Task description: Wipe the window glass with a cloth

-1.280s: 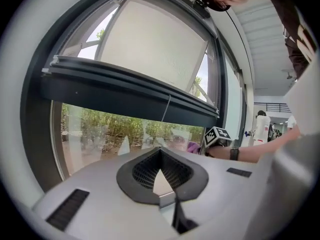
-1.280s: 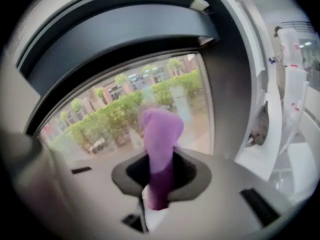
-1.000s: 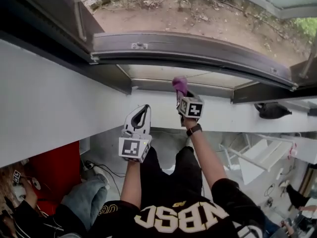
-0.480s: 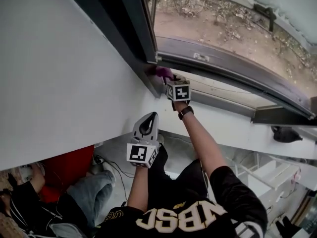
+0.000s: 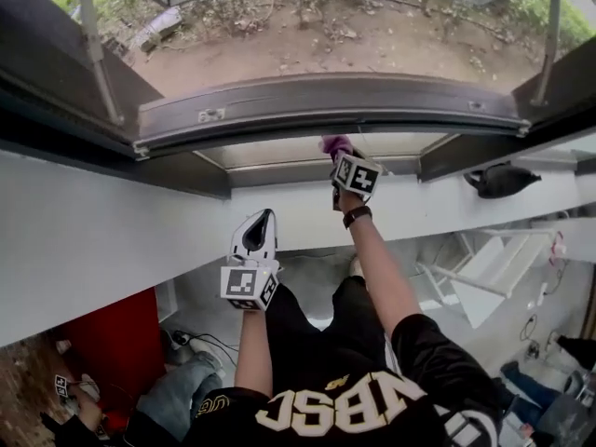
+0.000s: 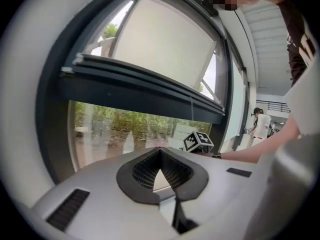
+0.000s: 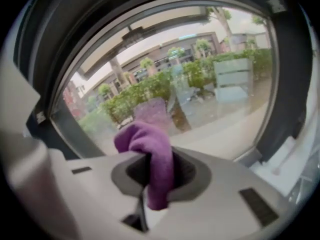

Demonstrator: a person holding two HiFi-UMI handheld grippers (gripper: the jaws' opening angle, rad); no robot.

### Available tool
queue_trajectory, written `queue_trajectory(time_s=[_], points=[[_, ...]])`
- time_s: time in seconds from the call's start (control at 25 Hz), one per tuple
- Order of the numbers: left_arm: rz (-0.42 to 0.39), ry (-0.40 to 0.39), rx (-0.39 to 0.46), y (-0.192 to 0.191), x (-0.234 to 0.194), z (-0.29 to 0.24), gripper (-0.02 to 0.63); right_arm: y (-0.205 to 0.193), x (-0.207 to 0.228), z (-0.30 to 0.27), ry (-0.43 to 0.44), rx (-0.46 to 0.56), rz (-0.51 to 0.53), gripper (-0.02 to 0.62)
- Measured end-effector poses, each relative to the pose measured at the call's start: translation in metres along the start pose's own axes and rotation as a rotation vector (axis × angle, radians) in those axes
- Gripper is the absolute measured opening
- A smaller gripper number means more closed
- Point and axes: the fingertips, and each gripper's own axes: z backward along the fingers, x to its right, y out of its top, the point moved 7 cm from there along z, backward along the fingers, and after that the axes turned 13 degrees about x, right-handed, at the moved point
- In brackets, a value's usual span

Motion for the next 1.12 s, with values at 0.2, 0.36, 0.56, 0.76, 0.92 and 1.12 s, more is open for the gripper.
queue_trajectory(time_s=[0.2, 0.36, 0.56, 0.76, 0.92, 1.12], points=[[0.012, -0.132, -0.034, -0.036, 0.104, -0.07, 0.018, 0.057, 0.19, 0.04, -0.23, 0.105, -0.122, 0.074], [0.013, -0.202, -0.03, -0.05, 0.171, -0.114, 0.018, 0.089, 0.287, 0.054, -0.292, 0.116, -0.119, 0.074], [-0.006, -0.305, -0.034, -0.054, 0.236, -0.144, 0.018, 0.095, 0.328, 0.066, -0.239, 0.089, -0.102, 0.074], [-0.018, -0.31, -0.013, -0.046, 0.231, -0.143, 0.018, 0.067, 0.28, 0.069, -0.137, 0.045, -0.05, 0.074], [-0.008, -0.226, -0.01, -0.045, 0.171, -0.115, 0.018, 0.014, 0.199, 0.059, -0.032, -0.033, 0.005, 0.074], [-0.004, -0.038, -0.012, -0.039, 0.056, -0.046, 0.018, -0.07, 0.039, 0.033, 0.228, -0.173, 0.149, 0.074]])
